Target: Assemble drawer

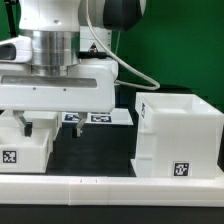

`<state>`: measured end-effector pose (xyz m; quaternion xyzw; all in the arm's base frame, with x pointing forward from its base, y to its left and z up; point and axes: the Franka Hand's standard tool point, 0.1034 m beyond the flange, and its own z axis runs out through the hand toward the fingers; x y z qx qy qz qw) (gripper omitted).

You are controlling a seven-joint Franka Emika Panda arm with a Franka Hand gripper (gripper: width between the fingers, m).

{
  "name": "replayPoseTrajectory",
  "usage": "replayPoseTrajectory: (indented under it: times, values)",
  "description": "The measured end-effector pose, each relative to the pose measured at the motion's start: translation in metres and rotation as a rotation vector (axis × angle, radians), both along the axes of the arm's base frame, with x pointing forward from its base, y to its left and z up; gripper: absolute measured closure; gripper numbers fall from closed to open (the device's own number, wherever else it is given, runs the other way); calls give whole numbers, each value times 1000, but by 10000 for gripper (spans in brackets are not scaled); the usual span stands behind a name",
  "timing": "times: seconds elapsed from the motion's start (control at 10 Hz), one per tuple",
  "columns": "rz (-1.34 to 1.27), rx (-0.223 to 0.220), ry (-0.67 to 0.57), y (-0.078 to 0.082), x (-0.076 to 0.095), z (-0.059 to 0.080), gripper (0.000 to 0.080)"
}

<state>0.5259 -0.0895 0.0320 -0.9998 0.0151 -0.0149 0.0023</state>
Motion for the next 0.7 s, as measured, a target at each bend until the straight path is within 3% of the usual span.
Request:
replayPoseTrajectory:
  times: [0.4, 0.7]
  values:
    - [3, -8, 10, 0, -6, -22, 150]
    - [5, -10, 11, 1, -8, -26, 150]
